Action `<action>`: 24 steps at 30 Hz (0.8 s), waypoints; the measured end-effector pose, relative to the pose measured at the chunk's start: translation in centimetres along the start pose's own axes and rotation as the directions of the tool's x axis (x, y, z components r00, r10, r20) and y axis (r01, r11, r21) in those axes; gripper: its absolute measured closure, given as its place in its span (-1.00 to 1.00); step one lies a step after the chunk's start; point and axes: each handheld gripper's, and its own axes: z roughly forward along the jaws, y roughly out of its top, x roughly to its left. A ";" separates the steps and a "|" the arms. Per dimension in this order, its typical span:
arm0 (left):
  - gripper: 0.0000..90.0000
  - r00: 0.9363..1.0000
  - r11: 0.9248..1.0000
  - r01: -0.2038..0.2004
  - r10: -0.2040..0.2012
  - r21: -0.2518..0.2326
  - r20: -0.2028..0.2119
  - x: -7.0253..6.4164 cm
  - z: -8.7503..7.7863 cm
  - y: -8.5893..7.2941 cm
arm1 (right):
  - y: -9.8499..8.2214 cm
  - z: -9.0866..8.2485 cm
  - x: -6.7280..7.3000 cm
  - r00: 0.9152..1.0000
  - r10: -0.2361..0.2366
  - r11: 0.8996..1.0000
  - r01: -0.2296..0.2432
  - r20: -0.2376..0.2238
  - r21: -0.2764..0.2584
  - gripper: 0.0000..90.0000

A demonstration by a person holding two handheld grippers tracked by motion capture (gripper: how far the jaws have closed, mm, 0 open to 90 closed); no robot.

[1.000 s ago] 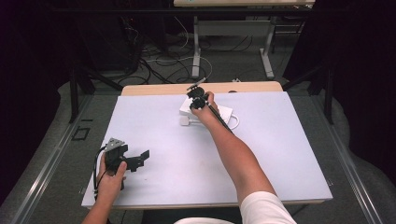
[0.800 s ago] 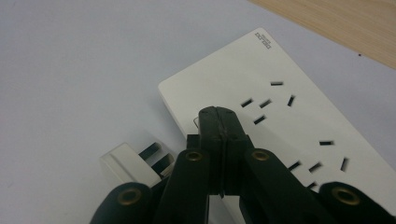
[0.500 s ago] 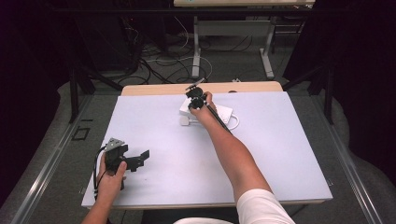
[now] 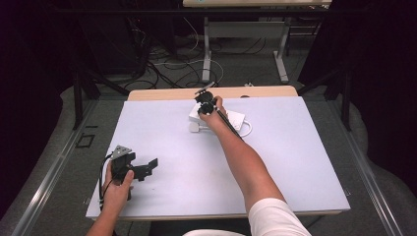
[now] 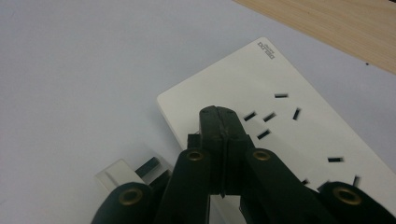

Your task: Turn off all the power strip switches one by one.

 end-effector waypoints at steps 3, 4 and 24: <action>-0.99 1.000 1.000 -0.002 0.002 0.004 0.005 0.0 0.0 0.0 | 0.0 0.0 0.1 1.000 -0.011 1.000 0.011 0.004 0.001 1.00; -0.99 1.000 1.000 -0.001 0.001 0.002 0.006 0.0 0.0 0.0 | 0.1 -0.1 0.1 1.000 -0.010 1.000 0.010 0.008 0.016 1.00; -0.99 1.000 1.000 0.001 -0.001 -0.001 0.005 0.0 0.0 0.0 | 0.0 0.1 0.4 1.000 -0.011 1.000 0.011 0.002 0.013 1.00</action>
